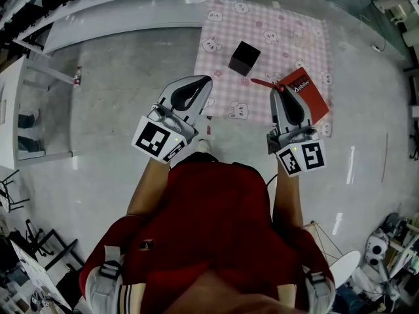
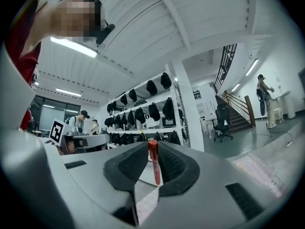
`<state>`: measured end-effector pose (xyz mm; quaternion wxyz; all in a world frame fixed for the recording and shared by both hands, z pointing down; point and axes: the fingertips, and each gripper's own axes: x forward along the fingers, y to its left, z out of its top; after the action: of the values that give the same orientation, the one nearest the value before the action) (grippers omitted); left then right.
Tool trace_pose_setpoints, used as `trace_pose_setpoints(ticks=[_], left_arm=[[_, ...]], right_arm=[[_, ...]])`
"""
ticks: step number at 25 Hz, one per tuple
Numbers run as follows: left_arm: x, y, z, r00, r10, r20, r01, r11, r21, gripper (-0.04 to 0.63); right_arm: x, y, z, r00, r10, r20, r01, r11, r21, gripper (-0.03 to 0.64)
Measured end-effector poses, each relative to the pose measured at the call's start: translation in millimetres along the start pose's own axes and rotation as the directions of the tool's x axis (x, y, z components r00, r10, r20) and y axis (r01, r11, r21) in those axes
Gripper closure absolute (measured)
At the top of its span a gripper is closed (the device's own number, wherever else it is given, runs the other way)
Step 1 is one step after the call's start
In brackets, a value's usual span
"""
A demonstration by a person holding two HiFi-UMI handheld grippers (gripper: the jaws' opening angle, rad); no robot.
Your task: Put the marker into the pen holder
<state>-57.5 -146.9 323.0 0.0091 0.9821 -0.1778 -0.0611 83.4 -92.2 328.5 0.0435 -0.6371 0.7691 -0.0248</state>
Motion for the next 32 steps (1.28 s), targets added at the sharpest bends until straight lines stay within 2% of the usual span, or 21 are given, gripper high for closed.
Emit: trace_pose_setpoints(ticks=[8,15,23,32], left_arm=[[7,29,-10,0.999,-0.034,0.004,0.034,0.999,-0.017,0.589],[19,37,-10,1.0,-0.026,0.005,0.026,0.999,-0.032,0.589],[39,43,-16,0.998,0.06,-0.012,-0.06,0.998,-0.022,0.588],[71,42,-21,0.986,0.163,-0.016,-0.163,0.986,-0.028,0.589]], right_arm=[[27,-13,-16,0.998,-0.065,-0.025,0.064,0.998,-0.026,0.557],[42,-31,-16,0.997,-0.068,-0.041,0.066,0.997,-0.046,0.557],[64,-63,-33,0.997,-0.013,-0.081,0.01,0.999,-0.036,0.557],[90,-104,-53,0.987,0.082,-0.137,-0.086,0.996,-0.027,0.557]])
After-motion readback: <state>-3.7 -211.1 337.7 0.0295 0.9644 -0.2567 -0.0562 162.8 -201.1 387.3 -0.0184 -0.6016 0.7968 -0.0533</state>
